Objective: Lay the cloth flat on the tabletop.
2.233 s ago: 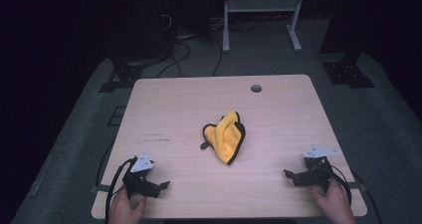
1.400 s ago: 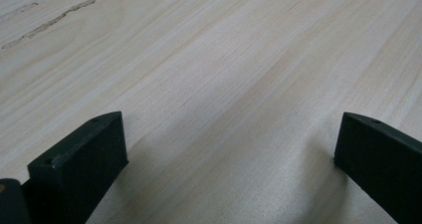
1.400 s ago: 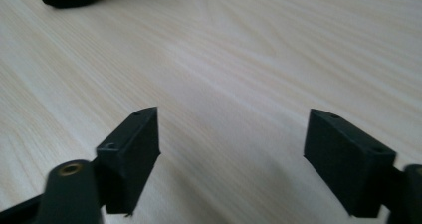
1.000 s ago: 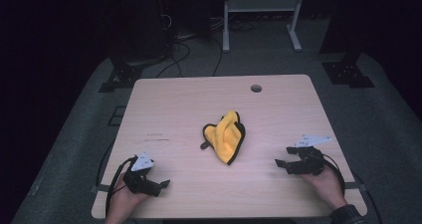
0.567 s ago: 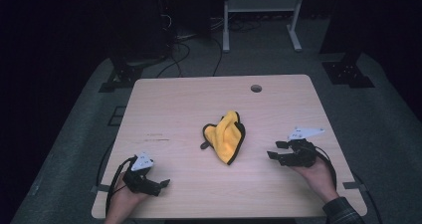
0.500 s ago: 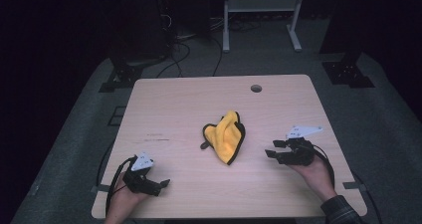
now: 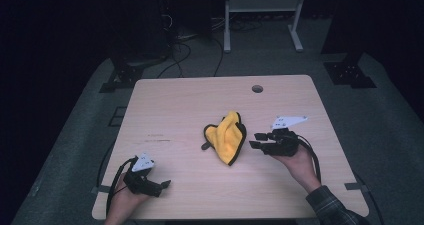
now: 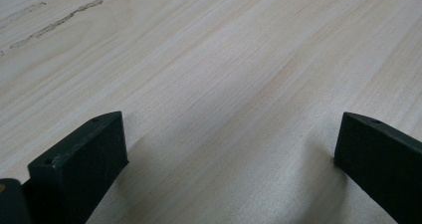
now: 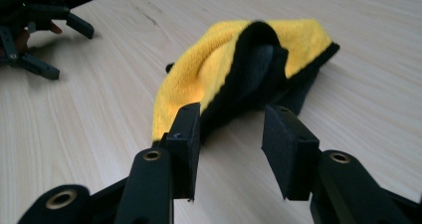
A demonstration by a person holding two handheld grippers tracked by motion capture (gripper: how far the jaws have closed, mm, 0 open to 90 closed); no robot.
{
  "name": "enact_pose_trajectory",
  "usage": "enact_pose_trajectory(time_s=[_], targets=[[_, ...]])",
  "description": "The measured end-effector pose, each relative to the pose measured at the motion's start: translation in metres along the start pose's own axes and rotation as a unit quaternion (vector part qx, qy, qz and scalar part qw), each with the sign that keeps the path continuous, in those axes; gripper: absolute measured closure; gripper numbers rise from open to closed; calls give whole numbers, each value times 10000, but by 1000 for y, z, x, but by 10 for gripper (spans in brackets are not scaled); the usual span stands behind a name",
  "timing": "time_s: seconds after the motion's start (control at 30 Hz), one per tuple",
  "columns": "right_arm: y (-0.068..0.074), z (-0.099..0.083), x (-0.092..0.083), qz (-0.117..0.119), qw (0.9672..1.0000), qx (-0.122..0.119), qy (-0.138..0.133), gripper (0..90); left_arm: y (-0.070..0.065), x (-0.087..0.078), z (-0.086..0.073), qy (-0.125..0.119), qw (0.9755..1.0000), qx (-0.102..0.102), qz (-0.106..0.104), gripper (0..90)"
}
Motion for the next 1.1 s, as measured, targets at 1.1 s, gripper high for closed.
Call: enact_pose_trajectory(time_s=[1.1], targets=[[-12,12,-40,-248,9991,68,-333,844,0,0,0,-9,10000,-9,-1,0]])
Point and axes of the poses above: each handheld gripper's, and its own axes: x roughly forward along the jaws, z roughly out of its top, y roughly to its left, the point moved 3 cm from there along x, roughly forward along the jaws, and after that the axes turned 2 degrees about -y, right-handed, at the moved point
